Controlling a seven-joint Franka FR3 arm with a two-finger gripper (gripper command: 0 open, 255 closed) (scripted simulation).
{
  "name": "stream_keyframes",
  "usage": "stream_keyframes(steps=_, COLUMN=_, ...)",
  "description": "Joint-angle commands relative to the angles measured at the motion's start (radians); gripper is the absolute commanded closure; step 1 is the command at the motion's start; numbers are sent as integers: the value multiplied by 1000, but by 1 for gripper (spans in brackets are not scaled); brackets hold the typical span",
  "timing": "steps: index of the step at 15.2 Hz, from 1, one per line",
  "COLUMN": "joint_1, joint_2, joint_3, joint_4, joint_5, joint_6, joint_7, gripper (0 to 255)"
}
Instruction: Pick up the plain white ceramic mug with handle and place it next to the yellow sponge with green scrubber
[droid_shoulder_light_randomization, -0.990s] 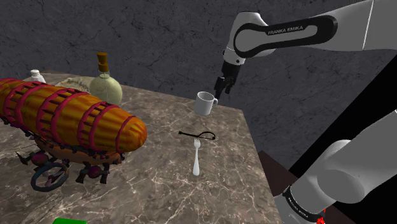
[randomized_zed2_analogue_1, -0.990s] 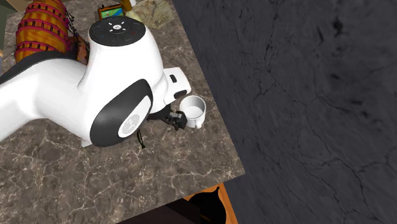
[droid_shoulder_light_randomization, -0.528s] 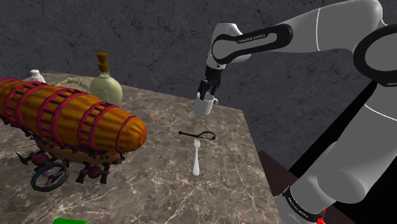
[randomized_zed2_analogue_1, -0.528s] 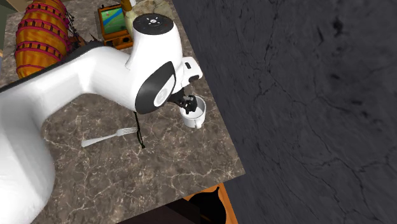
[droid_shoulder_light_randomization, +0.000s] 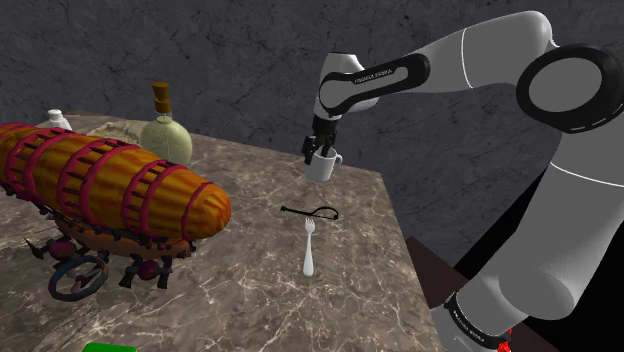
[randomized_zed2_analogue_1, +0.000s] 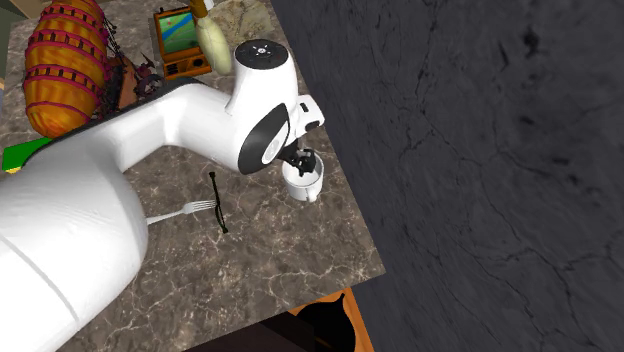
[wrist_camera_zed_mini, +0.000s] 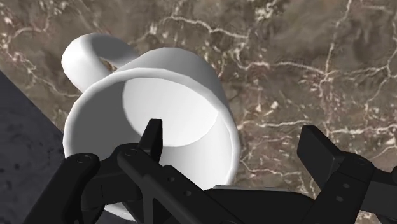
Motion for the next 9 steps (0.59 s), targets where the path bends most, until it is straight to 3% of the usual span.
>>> stream_keyframes(steps=1, joint_1=-1, joint_2=12, joint_3=-1, joint_4=-10, joint_5=0, joint_6=23, joint_7=-1, gripper=0)
stream_keyframes(steps=9, joint_1=-1, joint_2=15, joint_3=-1, joint_4=-13, joint_5=0, joint_6=29, joint_7=-1, gripper=0)
